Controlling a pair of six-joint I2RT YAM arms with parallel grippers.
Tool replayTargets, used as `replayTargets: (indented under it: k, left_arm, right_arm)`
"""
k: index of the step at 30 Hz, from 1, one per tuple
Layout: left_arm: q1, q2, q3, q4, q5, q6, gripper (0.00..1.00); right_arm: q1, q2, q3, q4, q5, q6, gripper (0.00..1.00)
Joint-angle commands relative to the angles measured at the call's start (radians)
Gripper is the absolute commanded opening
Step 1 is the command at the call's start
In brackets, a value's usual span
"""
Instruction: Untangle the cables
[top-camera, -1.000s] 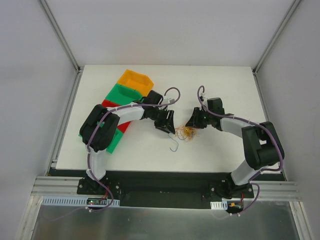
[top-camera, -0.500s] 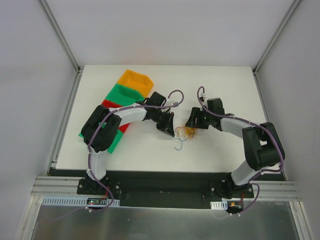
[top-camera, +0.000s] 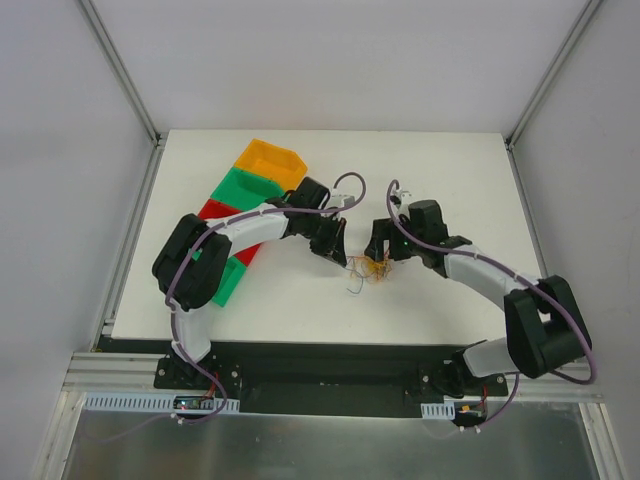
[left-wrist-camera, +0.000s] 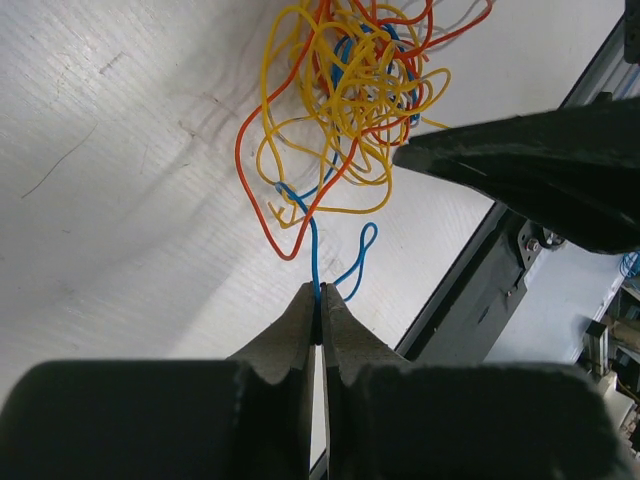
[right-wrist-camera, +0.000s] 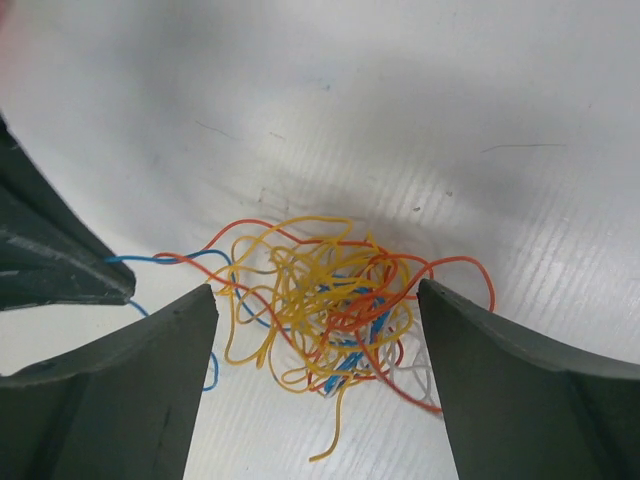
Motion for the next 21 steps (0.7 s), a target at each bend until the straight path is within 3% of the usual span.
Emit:
replayTargets:
  k: [1,6,10,14,20,21]
  left_arm:
    - [-0.008,-0.057,0.035,-0.014,-0.004,0.038,0.00]
    - [-0.008,-0.074,0.038,-0.021,-0.006,0.054,0.00]
    - [-0.008,-0.108,0.041,-0.024,-0.021,0.072,0.00]
    - [-0.008,-0.186,0.028,-0.024,-0.075,0.107,0.00]
    - [-0.011,-0.376,-0.011,-0.016,-0.259,0.199,0.00]
    - [-0.011,-0.411,-0.021,-0.011,-0.297,0.216,0.00]
  right_arm:
    - [0.026,-0.104,-0.050,0.079,0.024,-0.053,0.86]
    - [0.043,0.020,0.045,-0.041,0.085,-0.056,0.86]
    - [0.087,0.129,0.141,-0.168,0.177,-0.088,0.78]
    - [0.117,0.149,0.158,-0.190,0.300,-0.089,0.69]
    - [0.117,0.106,0.131,-0.187,0.438,-0.073,0.44]
    - [0.117,0.100,0.128,-0.187,0.460,-0.070,0.35]
